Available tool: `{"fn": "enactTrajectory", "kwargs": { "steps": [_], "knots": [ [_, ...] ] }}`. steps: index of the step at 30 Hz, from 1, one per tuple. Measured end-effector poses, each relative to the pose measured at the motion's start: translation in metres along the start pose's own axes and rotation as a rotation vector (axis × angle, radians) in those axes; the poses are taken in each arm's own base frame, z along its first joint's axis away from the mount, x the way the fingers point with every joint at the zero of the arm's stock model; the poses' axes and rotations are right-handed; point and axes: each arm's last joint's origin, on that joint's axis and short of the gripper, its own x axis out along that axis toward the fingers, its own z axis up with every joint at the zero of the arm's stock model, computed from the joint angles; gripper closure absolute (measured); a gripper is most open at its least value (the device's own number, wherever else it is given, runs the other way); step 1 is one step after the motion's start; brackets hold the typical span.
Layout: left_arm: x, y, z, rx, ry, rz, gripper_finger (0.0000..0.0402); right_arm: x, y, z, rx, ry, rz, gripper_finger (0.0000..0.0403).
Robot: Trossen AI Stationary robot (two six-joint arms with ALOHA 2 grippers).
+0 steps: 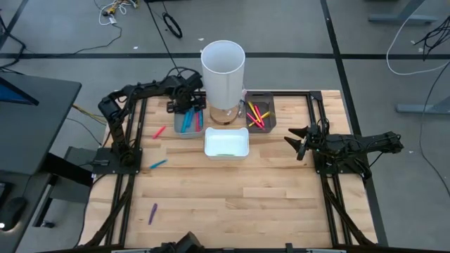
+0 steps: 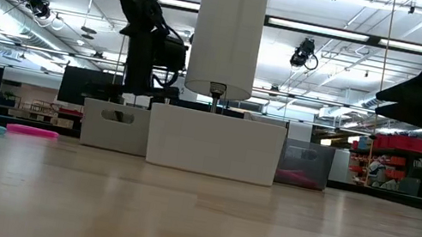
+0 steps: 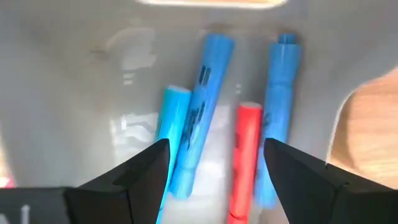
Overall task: Pick & Place Markers
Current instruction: Put the pink pen into the white bin
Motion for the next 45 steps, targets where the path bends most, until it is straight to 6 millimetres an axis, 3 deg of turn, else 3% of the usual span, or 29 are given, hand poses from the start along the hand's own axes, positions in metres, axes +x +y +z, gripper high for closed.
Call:
{"fn": "enactTrajectory", "kwargs": {
  "steps": [8, 20, 32, 40, 45],
  "knots": [
    [-0.023, -0.001, 0.000, 0.077, 0.045, 0.083, 0.0141, 0.000, 0.000, 0.000, 0.000, 0.000, 0.000, 0.0160],
    [-0.080, 0.012, -0.013, 0.132, -0.026, 0.055, 0.0140, 0.000, 0.000, 0.000, 0.000, 0.000, 0.000, 0.0160],
    [-0.113, 0.017, -0.053, 0.476, 0.037, 0.081, 0.0140, 0.000, 0.000, 0.000, 0.000, 0.000, 0.000, 0.0160],
    [-0.136, 0.014, -0.084, 0.715, 0.095, -0.063, 0.0140, 0.000, 0.000, 0.000, 0.000, 0.000, 0.000, 0.0160],
    [-0.139, 0.015, -0.098, 0.822, 0.116, -0.043, 0.0140, 0.000, 0.000, 0.000, 0.000, 0.000, 0.000, 0.0160]
  ]
}}
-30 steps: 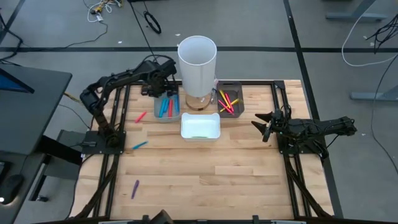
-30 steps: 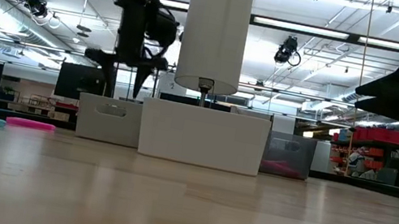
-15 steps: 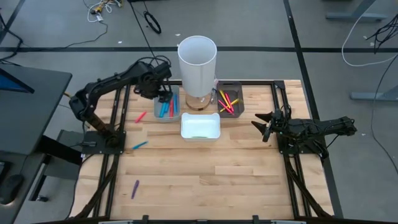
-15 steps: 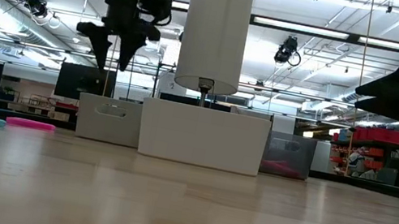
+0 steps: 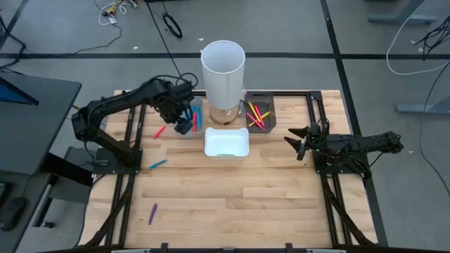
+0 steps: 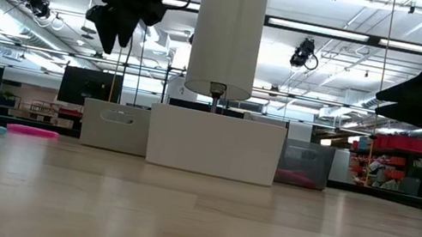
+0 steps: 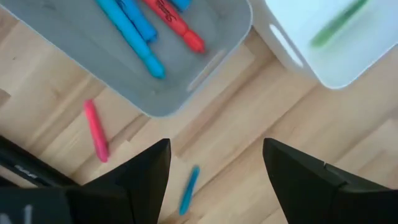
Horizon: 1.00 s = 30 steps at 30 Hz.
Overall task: Pick & Place Markers
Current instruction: Put the pink pen into the white bin
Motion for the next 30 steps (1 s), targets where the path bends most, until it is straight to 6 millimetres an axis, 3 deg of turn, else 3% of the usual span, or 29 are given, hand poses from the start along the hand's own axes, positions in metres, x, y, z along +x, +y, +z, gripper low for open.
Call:
{"fn": "enactTrajectory", "kwargs": {
  "steps": [5, 11, 18, 30],
  "knots": [
    [-0.008, 0.019, -0.005, -0.015, -0.045, 0.015, 0.0140, 0.000, 0.000, 0.000, 0.000, 0.000, 0.000, 0.0160],
    [0.004, 0.038, -0.030, -0.024, -0.019, 0.001, 0.0140, 0.000, 0.000, 0.000, 0.000, 0.000, 0.000, 0.0160],
    [0.015, 0.056, -0.046, -0.042, -0.018, 0.026, 0.0140, 0.000, 0.000, 0.000, 0.000, 0.000, 0.000, 0.0160],
    [0.035, 0.091, -0.051, -0.087, -0.005, 0.081, 0.0141, 0.000, 0.000, 0.000, 0.000, 0.000, 0.000, 0.0160]
  ]
}}
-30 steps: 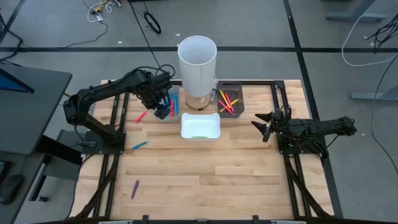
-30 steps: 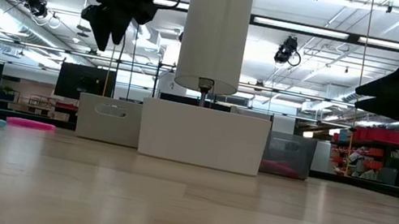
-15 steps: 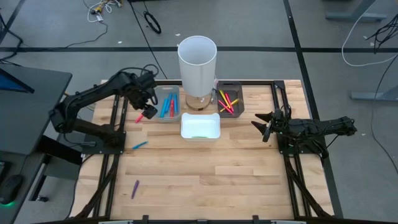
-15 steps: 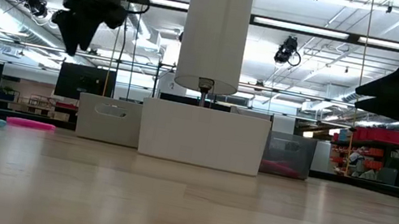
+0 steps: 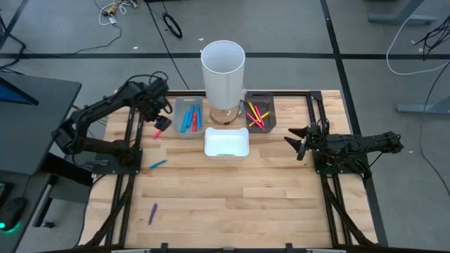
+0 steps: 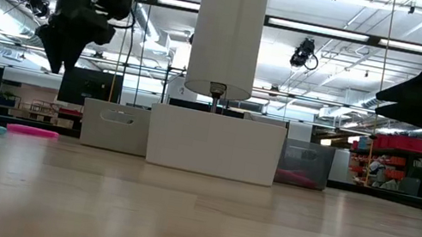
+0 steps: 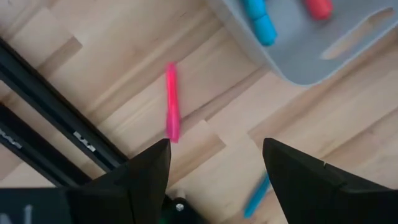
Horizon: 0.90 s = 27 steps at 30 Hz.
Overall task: Pick & Place Markers
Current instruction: Put the pink pen into the white bin
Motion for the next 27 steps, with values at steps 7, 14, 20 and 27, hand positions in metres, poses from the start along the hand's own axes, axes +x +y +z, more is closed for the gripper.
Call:
{"fn": "enactTrajectory", "kwargs": {
  "steps": [7, 14, 20, 27],
  "knots": [
    [0.016, 0.013, -0.002, -0.048, 0.005, 0.018, 0.0141, 0.000, 0.000, 0.000, 0.000, 0.000, 0.000, 0.0160],
    [0.034, 0.016, -0.006, -0.056, 0.012, 0.026, 0.0140, 0.000, 0.000, 0.000, 0.000, 0.000, 0.000, 0.0160],
    [0.051, 0.019, 0.003, -0.070, 0.046, 0.026, 0.0140, 0.000, 0.000, 0.000, 0.000, 0.000, 0.000, 0.0160],
    [0.070, 0.027, 0.015, -0.088, 0.080, 0.032, 0.0140, 0.000, 0.000, 0.000, 0.000, 0.000, 0.000, 0.0160]
  ]
}}
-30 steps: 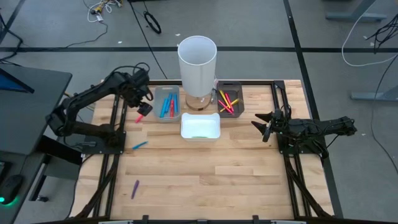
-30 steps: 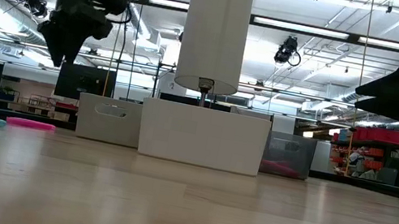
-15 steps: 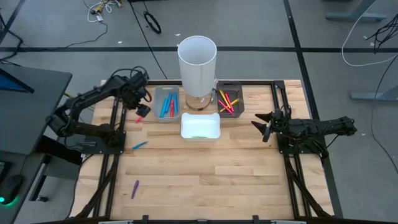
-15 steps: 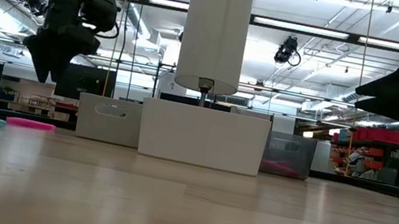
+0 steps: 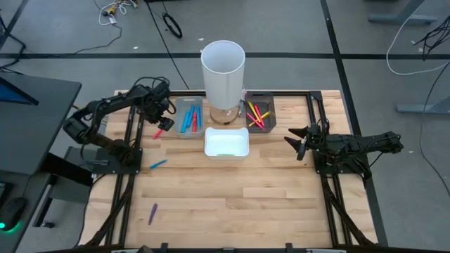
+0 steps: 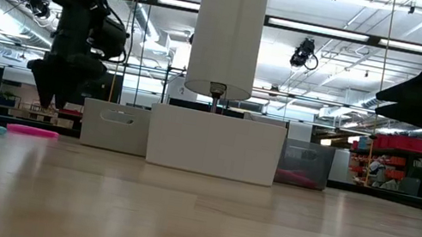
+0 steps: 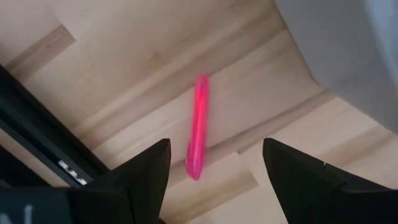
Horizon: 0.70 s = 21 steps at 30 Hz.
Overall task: Pick & Place Markers
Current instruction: Put the pink pen into the white bin
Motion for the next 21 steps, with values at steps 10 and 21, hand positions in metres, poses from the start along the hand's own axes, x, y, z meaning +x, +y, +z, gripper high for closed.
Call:
{"fn": "enactTrajectory", "kwargs": {
  "steps": [10, 21],
  "knots": [
    [0.023, 0.002, 0.002, 0.010, 0.009, -0.001, 0.0140, 0.000, 0.000, 0.000, 0.000, 0.000, 0.000, 0.0160],
    [0.041, 0.004, -0.002, 0.015, -0.053, -0.008, 0.0140, 0.000, 0.000, 0.000, 0.000, 0.000, 0.000, 0.0160]
  ]
}}
